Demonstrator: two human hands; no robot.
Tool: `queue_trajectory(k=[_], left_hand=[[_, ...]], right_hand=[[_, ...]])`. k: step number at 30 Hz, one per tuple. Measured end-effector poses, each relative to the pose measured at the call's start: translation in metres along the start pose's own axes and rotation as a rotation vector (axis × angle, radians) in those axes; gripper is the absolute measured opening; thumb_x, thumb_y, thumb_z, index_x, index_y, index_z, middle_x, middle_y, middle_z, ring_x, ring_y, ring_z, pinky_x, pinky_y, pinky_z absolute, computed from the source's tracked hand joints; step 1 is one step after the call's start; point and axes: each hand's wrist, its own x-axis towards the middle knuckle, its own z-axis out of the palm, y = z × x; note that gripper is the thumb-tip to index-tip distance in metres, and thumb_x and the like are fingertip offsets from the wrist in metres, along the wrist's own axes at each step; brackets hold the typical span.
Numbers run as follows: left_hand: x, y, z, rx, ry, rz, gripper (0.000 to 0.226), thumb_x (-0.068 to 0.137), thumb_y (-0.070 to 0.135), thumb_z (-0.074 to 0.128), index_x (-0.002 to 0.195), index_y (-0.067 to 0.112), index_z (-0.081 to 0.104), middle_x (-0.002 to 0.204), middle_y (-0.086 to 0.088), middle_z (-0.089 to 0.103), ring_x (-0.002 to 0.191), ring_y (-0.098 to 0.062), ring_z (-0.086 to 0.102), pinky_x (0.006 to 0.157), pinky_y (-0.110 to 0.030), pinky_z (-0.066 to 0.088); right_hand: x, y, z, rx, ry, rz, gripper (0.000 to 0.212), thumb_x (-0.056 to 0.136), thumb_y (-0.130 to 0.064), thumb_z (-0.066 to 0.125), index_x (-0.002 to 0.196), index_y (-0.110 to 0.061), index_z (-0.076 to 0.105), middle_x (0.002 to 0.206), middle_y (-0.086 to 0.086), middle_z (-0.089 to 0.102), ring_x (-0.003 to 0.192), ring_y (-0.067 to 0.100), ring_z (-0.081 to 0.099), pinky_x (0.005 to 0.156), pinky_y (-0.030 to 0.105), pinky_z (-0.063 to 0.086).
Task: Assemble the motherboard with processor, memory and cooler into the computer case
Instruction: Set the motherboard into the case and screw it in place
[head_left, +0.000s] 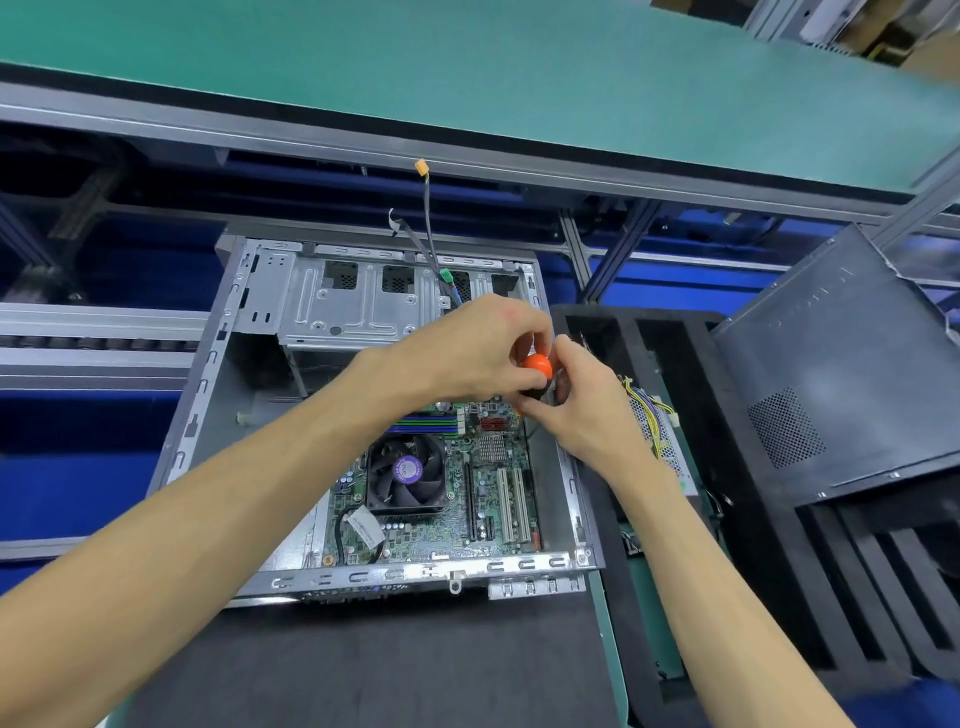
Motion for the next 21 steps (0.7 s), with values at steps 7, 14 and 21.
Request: queue_trajectory(k=[7,14,21], left_hand=[[0.001,-0.007,-0.009,0.002,-0.123,-0.03,0.031,0.083,0.005,0.063,0.101,0.029,0.072,0.103,0.012,0.064,0.095,-0.008,0.06,0.091,-0.034,0.052],[0.001,-0.003,0.005,0.03,0.045,-0.101,0.028,0.078,0.043,0.072,0.096,0.025,0.06,0.086,0.012,0.058,0.077,-0.004,0.054,0.067,-0.024,0.043],[0.0,0.0,0.001,0.01,-0.105,-0.015,0.024,0.085,0.017,0.069,0.106,0.027,0.068,0.1,0.013,0.058,0.093,-0.009,0.056,0.085,-0.022,0.043]], right_hand=[[0.003,0.002,-0.013,0.087,-0.101,-0.045,0.035,0.08,-0.039,0.083,0.101,-0.031,0.055,0.081,-0.039,0.051,0.067,-0.001,0.047,0.058,0.015,0.034],[0.005,0.005,-0.006,0.056,-0.066,0.055,0.047,0.072,-0.051,0.084,0.084,-0.026,0.047,0.065,-0.01,0.051,0.059,0.007,0.045,0.054,0.027,0.034],[0.002,0.003,-0.01,0.131,-0.105,-0.023,0.03,0.08,-0.039,0.08,0.09,-0.044,0.052,0.082,-0.034,0.054,0.074,-0.007,0.051,0.06,0.012,0.035]])
